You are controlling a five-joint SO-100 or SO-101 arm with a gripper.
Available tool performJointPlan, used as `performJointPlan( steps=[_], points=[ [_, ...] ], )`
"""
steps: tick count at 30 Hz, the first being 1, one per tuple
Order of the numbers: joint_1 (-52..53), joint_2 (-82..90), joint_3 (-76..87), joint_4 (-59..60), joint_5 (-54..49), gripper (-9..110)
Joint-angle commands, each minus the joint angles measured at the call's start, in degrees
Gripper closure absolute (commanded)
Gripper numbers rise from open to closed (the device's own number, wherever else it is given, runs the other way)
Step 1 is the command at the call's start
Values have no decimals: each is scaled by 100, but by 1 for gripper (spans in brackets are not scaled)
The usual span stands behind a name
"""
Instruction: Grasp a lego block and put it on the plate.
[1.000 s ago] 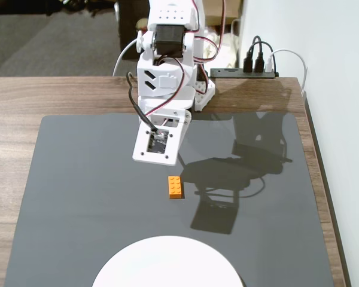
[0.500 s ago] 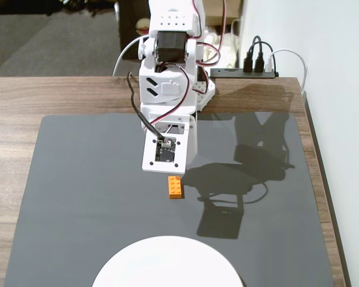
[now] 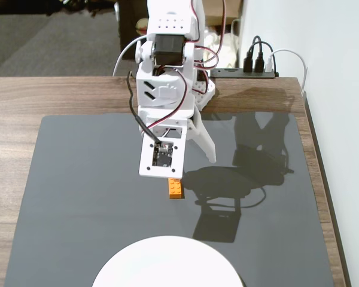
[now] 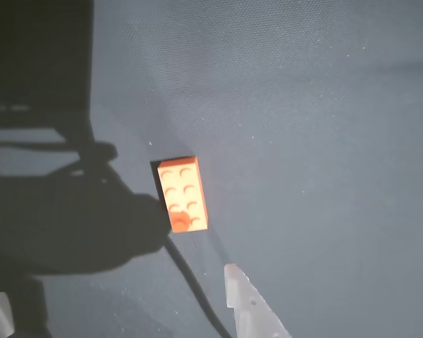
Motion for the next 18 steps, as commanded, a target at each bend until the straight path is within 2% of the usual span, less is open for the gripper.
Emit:
performJointPlan(
  steps=[1,18],
  points=[
    [53,-53,-422,114,-185,63],
    [88,-703,-545,-246,-369,63]
  ],
)
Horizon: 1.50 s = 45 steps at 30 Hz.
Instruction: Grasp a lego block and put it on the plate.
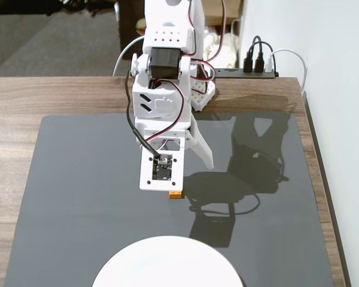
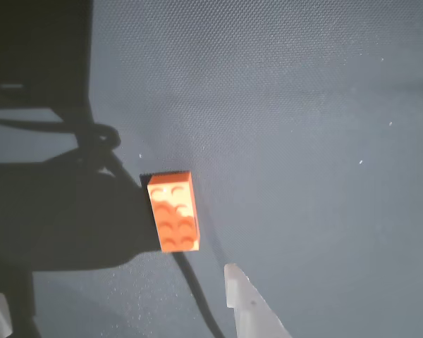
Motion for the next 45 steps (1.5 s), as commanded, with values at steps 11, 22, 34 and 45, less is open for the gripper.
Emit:
performJointPlan(
  steps=[11,22,34,45],
  points=[
    [-62,-185,79,-519,-62,63],
    [-88,-378,158,-773,-105,63],
    [-220,-334,334,-853,-158,63],
    [-316,-396,501,-1011,-264,64]
  ],
)
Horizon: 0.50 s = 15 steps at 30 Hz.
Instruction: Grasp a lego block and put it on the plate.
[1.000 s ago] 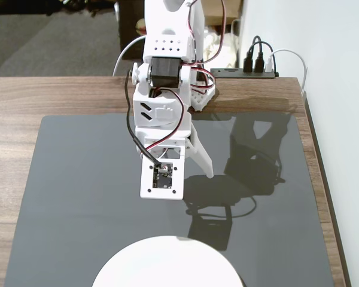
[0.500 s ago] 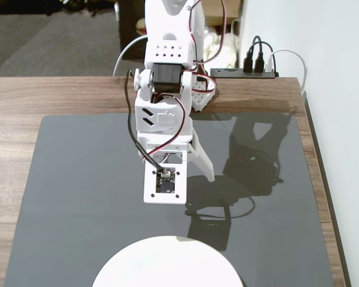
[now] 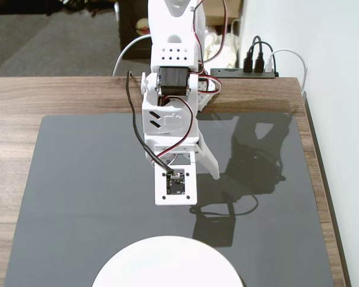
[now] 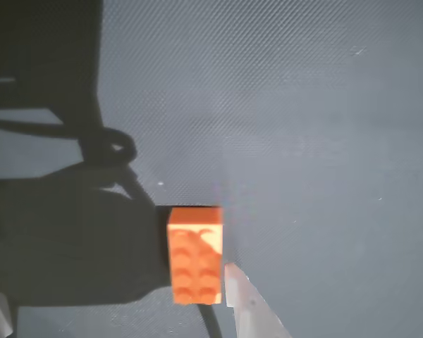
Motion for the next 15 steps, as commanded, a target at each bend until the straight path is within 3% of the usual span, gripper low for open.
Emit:
performJointPlan(
  steps=[1,15],
  points=[
    [-44,18,-26,-70,-70,64],
    [211,-132,9,-220,-316,64]
  ],
)
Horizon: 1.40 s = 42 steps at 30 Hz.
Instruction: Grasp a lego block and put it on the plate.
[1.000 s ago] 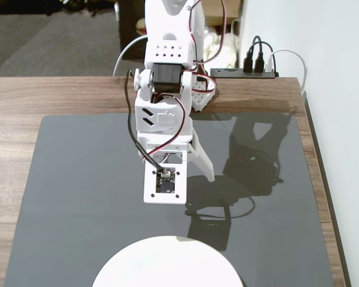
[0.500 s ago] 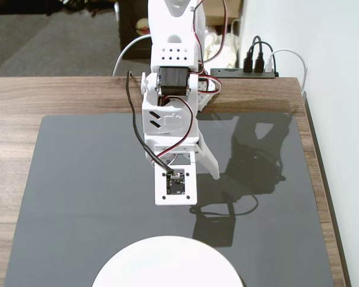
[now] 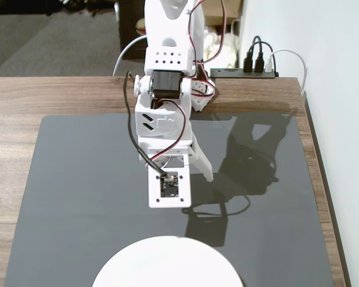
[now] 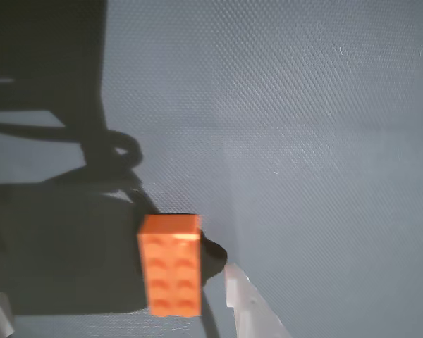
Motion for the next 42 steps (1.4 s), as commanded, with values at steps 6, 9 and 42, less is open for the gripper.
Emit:
performJointPlan(
  steps=[6,9,42],
  points=[
    [35,-9,35,-141,-53,64],
    [9,-9,35,-141,-53,65],
    [-97,-26,18,-202,97,97]
  ],
)
